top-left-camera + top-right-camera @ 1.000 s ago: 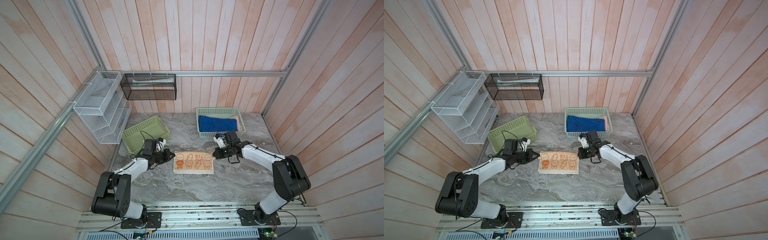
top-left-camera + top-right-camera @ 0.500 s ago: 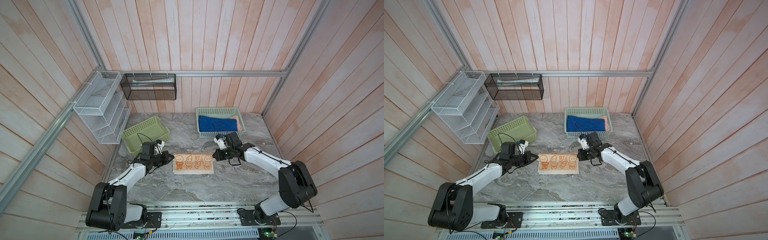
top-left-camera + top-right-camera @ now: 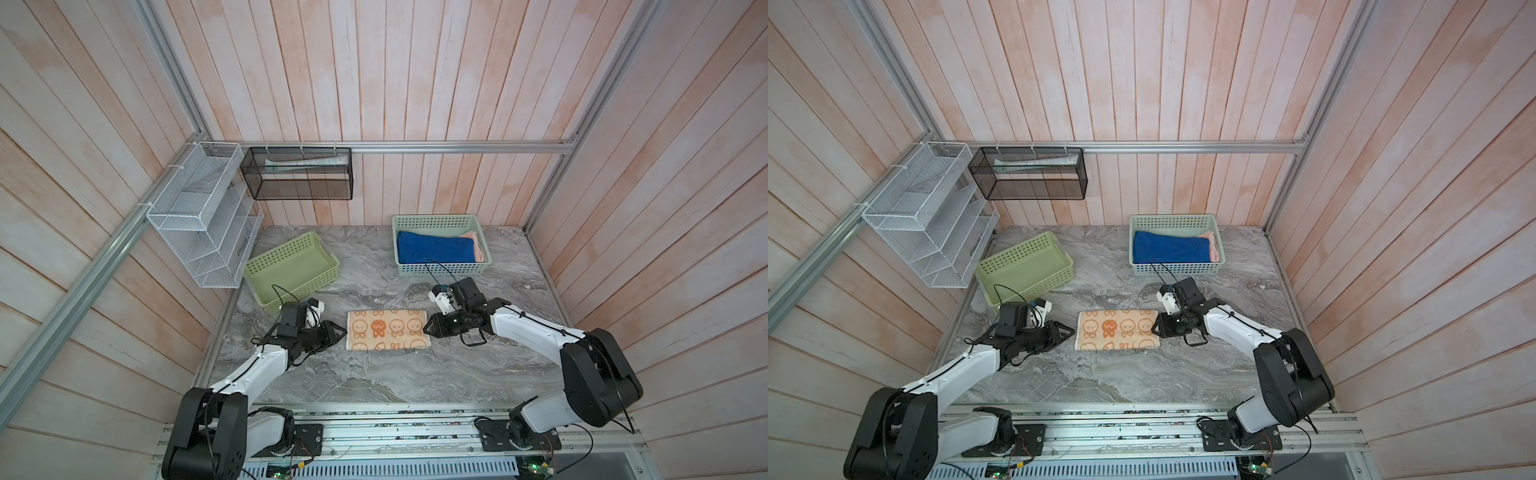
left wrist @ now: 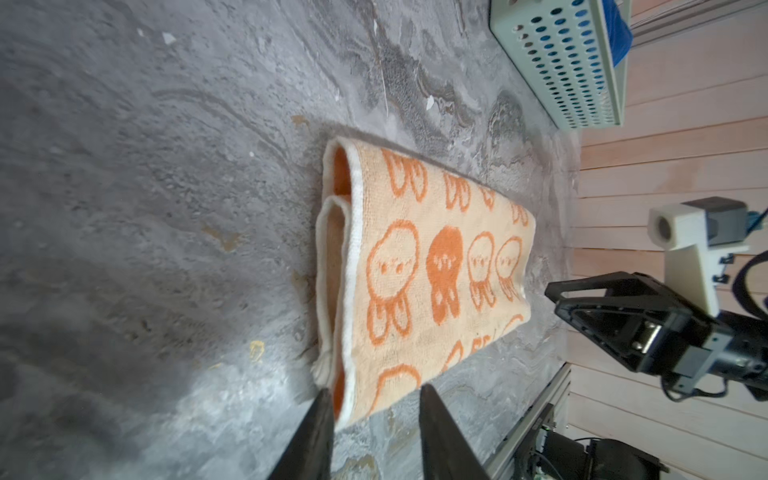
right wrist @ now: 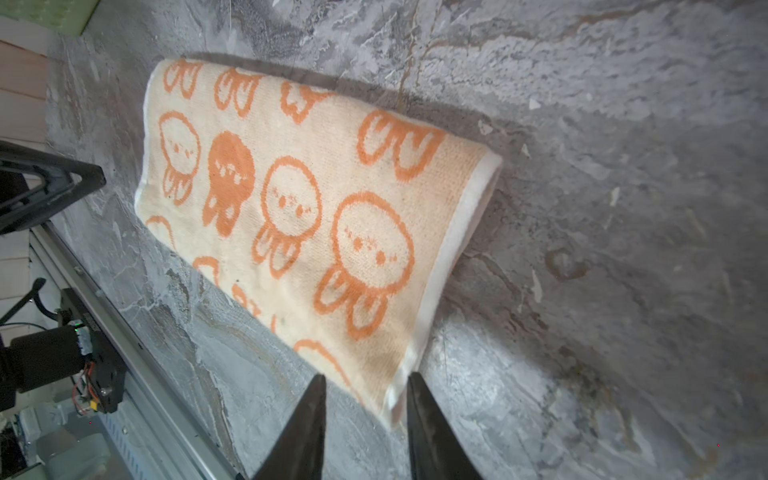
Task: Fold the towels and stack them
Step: 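Grasp the folded towel's end nearest the right gripper with the right gripper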
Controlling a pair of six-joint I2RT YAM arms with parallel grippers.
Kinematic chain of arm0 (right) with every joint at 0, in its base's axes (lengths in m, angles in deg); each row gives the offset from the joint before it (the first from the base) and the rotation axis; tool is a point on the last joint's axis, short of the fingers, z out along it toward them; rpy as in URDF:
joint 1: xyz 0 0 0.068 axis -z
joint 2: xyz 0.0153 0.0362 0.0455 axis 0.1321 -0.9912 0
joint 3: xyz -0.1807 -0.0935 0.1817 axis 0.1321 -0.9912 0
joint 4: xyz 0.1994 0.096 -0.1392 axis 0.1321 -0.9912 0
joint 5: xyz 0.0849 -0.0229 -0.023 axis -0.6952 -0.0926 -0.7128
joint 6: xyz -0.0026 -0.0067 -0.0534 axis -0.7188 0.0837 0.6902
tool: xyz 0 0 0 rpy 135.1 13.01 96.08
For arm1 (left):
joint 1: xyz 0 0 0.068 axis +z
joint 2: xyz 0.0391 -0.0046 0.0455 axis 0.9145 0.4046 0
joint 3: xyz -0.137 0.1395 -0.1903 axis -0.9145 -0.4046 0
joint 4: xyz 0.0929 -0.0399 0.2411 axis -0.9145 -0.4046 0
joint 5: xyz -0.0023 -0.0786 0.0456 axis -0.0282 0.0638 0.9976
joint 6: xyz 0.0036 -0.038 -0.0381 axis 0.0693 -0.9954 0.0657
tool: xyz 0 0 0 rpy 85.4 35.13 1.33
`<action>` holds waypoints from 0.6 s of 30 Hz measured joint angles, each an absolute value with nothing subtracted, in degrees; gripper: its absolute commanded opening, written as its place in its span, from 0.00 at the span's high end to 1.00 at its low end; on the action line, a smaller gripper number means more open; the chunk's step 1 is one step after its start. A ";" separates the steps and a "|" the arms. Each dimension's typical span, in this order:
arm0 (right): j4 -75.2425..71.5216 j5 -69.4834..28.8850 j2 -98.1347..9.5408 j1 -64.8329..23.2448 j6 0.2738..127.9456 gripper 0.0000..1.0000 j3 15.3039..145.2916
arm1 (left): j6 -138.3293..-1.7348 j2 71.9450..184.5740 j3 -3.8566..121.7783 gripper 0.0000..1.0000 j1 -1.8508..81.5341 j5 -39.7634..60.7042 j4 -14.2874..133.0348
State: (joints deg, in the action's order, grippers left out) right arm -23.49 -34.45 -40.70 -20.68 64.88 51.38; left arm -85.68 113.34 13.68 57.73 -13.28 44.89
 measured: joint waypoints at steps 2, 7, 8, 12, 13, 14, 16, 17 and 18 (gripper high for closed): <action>-24.27 -33.16 -38.19 -20.75 64.73 0.55 51.34 | -85.35 110.87 13.68 0.62 57.84 -11.53 43.21; -23.79 -31.28 -36.24 -20.77 62.46 0.54 51.36 | -85.39 109.97 13.90 0.61 57.86 -10.35 42.38; -23.66 -31.35 -37.09 -20.77 61.76 0.53 51.36 | -85.44 110.76 14.25 0.61 57.81 -10.38 42.23; -22.72 -31.81 -42.32 -21.10 58.19 0.52 51.34 | -85.78 114.61 16.87 0.60 55.96 -9.94 41.94; -22.41 -31.90 -43.54 -21.36 57.47 0.51 51.34 | -85.87 115.72 17.81 0.60 54.91 -9.83 42.03; -22.11 -31.98 -44.57 -21.75 56.82 0.51 51.34 | -86.05 116.81 18.71 0.59 53.97 -9.72 42.14; -21.96 -31.96 -46.01 -22.65 55.99 0.51 51.38 | -86.51 119.20 20.24 0.57 52.66 -9.74 42.58; -22.07 -31.94 -46.73 -23.20 55.55 0.50 51.58 | -86.92 120.57 20.78 0.56 52.35 -9.72 42.79; -22.07 -31.81 -47.30 -23.57 55.18 0.50 51.82 | -87.29 121.64 21.07 0.55 52.28 -9.68 42.95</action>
